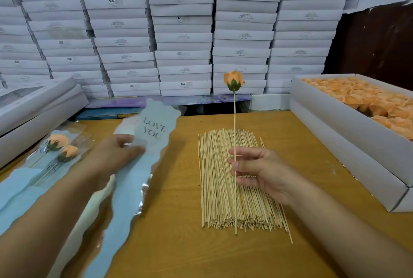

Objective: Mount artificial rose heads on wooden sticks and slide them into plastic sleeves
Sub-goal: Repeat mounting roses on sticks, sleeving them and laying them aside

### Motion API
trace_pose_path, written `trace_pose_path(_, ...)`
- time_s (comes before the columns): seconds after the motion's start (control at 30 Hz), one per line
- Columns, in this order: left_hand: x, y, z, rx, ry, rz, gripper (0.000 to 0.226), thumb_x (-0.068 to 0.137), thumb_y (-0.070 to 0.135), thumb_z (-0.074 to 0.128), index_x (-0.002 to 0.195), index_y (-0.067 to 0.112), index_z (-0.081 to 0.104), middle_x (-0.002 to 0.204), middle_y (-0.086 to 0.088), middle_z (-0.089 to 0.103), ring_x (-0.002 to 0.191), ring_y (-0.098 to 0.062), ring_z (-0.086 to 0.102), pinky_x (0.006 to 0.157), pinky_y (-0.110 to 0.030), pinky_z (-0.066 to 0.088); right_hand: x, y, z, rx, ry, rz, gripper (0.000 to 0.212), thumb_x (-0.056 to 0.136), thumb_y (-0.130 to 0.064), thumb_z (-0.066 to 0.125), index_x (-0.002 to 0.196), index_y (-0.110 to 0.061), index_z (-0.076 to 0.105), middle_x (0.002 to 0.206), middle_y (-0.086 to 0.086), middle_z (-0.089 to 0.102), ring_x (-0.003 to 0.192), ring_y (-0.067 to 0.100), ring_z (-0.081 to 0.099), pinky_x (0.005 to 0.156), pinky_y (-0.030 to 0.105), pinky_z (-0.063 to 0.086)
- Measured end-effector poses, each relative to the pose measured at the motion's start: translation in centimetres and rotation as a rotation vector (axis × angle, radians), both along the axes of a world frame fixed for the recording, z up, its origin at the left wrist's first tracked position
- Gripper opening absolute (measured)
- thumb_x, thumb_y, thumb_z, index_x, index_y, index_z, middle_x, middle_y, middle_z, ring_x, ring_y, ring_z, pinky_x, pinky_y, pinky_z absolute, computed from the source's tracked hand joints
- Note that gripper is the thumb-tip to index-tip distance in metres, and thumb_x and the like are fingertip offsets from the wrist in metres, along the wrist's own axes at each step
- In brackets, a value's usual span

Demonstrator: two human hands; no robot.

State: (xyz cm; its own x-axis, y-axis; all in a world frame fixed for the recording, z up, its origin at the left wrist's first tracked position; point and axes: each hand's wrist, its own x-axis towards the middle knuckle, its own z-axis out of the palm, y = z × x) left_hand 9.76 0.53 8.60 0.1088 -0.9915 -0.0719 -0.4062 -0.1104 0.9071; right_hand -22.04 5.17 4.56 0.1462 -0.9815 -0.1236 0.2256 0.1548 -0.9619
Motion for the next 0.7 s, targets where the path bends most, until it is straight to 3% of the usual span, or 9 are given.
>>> trace_pose_path(0.07,-2.0,1.8,-0.3,0.031,0.146,-0.065,0.012,0.093,0.011,0.067,0.091,0.022,0.064,0.076,0.000,0.078,0.061,-0.021,0.074,0.049,-0.029,0.057,0.0,0.0,0.1,-0.005,-0.007,-0.001,0.033,0.074,0.004,0.076,0.104,-0.012,0.077,0.104,0.007,0.077,0.080,0.019,0.075,0.057,0.025,0.059)
trace_pose_path(0.2,-5.5,4.2,-1.9,0.096,0.275,-0.197,0.012,0.096,0.010,0.065,0.104,0.010,0.074,0.096,-0.014,0.078,0.074,-0.028,0.075,0.063,-0.036,0.060,-0.1,0.0,0.1,-0.009,-0.045,-0.009,0.032,0.077,0.008,0.073,0.105,-0.009,0.077,0.106,0.009,0.076,0.078,0.019,0.074,0.057,0.025,0.059)
trace_pose_path(0.33,-8.6,6.1,-3.1,0.135,0.362,-0.285,0.016,0.098,0.011,0.062,0.110,0.011,0.072,0.098,-0.012,0.078,0.077,-0.027,0.076,0.058,-0.031,0.060,-0.2,0.0,0.3,-0.005,-0.105,0.015,0.037,0.067,0.003,0.076,0.103,-0.007,0.077,0.099,0.010,0.077,0.073,0.019,0.073,0.053,0.025,0.059)
trace_pose_path(0.5,-10.6,7.4,-4.4,0.037,0.339,-0.295,0.013,0.097,0.011,0.064,0.106,0.009,0.074,0.090,-0.014,0.078,0.070,-0.023,0.075,0.054,-0.026,0.056,-0.5,-0.2,0.6,0.010,-0.152,0.031,0.038,0.067,0.004,0.075,0.104,-0.007,0.076,0.085,0.010,0.074,0.071,0.019,0.072,0.053,0.025,0.060)
trace_pose_path(0.7,-10.8,8.3,-4.6,0.104,0.346,-0.350,0.018,0.091,0.009,0.070,0.109,0.011,0.072,0.094,-0.012,0.079,0.086,-0.029,0.077,0.072,-0.039,0.063,-0.6,-0.2,0.6,0.023,-0.162,0.011,0.032,0.079,0.011,0.067,0.110,0.001,0.070,0.078,0.012,0.073,0.067,0.019,0.072,0.051,0.024,0.059)
